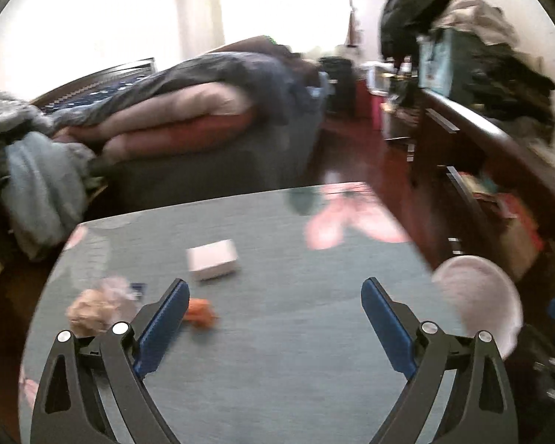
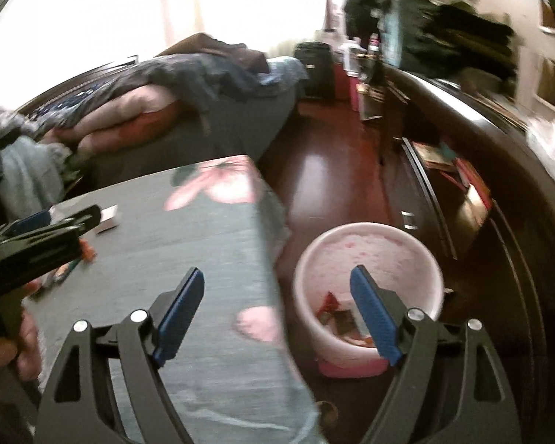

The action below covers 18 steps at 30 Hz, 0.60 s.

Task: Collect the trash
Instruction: 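Move both tools back over the table and grasp the orange toy with the left tool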

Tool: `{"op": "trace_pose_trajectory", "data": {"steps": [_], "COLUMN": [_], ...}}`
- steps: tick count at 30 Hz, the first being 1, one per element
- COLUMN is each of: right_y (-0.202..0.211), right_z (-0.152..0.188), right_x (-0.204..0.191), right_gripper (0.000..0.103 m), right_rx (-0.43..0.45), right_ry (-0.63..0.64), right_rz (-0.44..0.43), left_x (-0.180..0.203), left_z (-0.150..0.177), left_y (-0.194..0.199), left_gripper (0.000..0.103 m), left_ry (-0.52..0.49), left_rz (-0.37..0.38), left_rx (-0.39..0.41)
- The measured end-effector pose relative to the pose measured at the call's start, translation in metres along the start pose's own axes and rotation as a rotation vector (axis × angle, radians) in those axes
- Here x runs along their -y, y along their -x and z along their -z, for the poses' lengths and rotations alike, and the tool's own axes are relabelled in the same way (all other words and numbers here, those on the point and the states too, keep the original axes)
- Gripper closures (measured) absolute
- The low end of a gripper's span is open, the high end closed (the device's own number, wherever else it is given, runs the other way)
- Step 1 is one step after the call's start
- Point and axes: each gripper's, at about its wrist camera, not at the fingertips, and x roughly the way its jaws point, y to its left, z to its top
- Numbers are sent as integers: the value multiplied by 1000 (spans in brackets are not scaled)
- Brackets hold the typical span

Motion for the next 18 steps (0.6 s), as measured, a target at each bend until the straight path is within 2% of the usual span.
{"op": "trace_pose_trajectory", "data": {"steps": [4,8,13,15,16,17,18], "right_y": [-3,-7,-13,-15,-16,-18,-19], "right_z": [-1,-2,-6,-9,-11,-12,-14], "right_x": [-28,-49,-64,-72,-77,-81,-86], "right_gripper": [21,21,21,21,21,21,21], "right_rx": [-7,-19,-27,-28,-29,-30,-30], "right_ry": [46,80,93,92,94,97,102], "right_rz": [-35,-48,-66,-76,-82,-84,-87], "left_x": [-25,-42,-50,-52,-54,-56,-59], "left_z": [5,8,11,13,14,14,14], "left_y": [-29,-58,-74,-79,-82,-85,-85], "left_gripper": [13,22,38,56,62,73,75], "left_ry": [9,33,30,26,31,42,50], "left_rz": [-32,-15,9,8,8,7,-1], "left_rx": [-37,-92,-112,-120,-133,-147,-146]}}
